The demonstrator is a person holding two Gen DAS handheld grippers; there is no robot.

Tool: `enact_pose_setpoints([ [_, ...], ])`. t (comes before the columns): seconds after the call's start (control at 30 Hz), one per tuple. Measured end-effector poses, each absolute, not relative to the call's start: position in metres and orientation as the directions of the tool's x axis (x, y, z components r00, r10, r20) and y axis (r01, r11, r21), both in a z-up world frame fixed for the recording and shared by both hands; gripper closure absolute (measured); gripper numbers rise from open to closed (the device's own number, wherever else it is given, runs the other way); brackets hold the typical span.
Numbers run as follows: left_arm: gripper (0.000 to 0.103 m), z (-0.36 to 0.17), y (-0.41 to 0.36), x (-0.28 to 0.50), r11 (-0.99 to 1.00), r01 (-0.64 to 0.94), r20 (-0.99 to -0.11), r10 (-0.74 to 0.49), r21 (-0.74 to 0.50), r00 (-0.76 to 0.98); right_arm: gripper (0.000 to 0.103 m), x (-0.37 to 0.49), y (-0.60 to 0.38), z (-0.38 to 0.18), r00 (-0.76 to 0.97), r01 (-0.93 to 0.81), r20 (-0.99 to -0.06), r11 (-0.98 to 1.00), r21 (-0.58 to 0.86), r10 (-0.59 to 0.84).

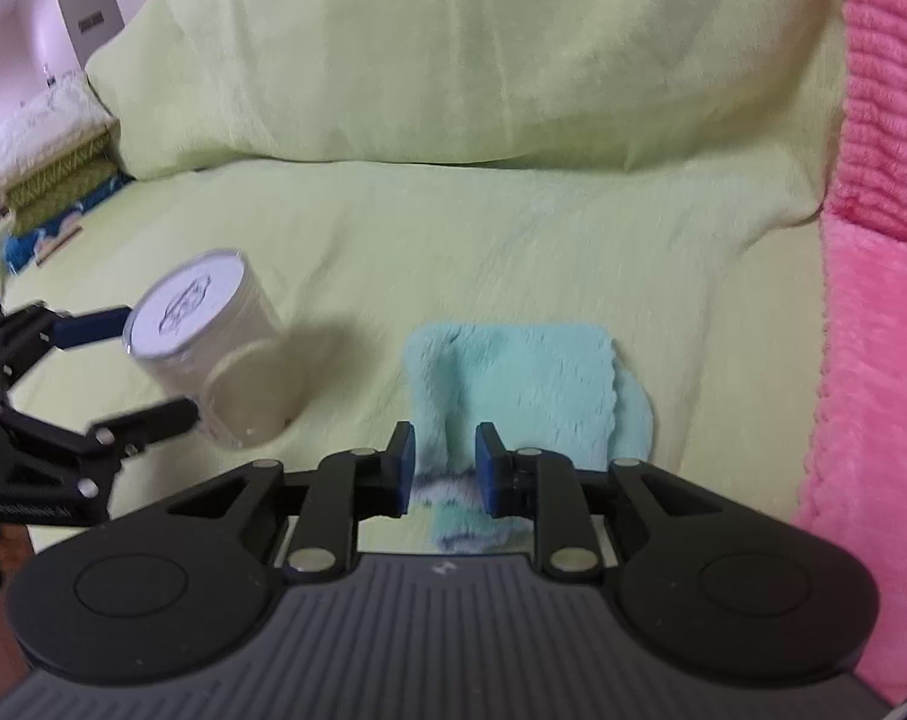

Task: Clean container

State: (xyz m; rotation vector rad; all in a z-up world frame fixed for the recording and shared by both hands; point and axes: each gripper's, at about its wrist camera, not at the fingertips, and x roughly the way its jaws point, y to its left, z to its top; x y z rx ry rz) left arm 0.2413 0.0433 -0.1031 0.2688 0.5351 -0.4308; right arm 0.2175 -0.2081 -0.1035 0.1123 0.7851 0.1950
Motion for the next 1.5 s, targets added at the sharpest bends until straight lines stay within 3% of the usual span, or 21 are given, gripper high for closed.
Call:
enact_pose_setpoints([
  [0.27,0.005,-0.109,0.039,0.215,0.932,0.358,-0.623,-0.246,0.058,0.742,0.079,0.217,-0.168,-0.133,0.66,-0.223,-0.75,0.964,-0.147,0.039],
  [0.37,0.004,-0.112,0.041,0.213,0.943,0.328,-0.65,-0.216,0.054,0.728,0.08,0.21,-0.165,-0.145,0.703,-0.264,-0.71,0.944,-0.196,0.049],
  [0.63,0.004,-0.115,0.048,0.212,0.97,0.237,-0.703,-0.136,0.047,0.698,0.094,0.233,-0.18,-0.134,0.717,-0.242,-0.674,0.97,-0.003,0.177],
  [0.77,0.004,-0.116,0.047,0.218,0.981,0.188,-0.723,-0.095,0.05,0.685,0.095,0.242,-0.18,-0.126,0.725,-0.162,-0.663,0.982,0.1,0.188],
  [0.87,0.004,-0.114,0.045,0.215,0.983,0.173,-0.727,-0.08,0.054,0.682,0.09,0.249,-0.186,-0.135,0.662,-0.105,-0.73,0.985,0.135,0.17],
  [1.17,0.0,-0.094,0.029,0.192,0.988,0.135,-0.713,-0.041,0.076,0.7,0.088,0.176,-0.207,-0.088,0.708,-0.108,-0.642,0.943,0.315,0.295],
  [1.5,0.0,-0.043,-0.003,0.131,0.967,0.079,-0.626,0.094,0.243,0.774,0.086,0.092,-0.209,-0.032,0.739,-0.1,-0.607,0.939,0.328,0.291],
])
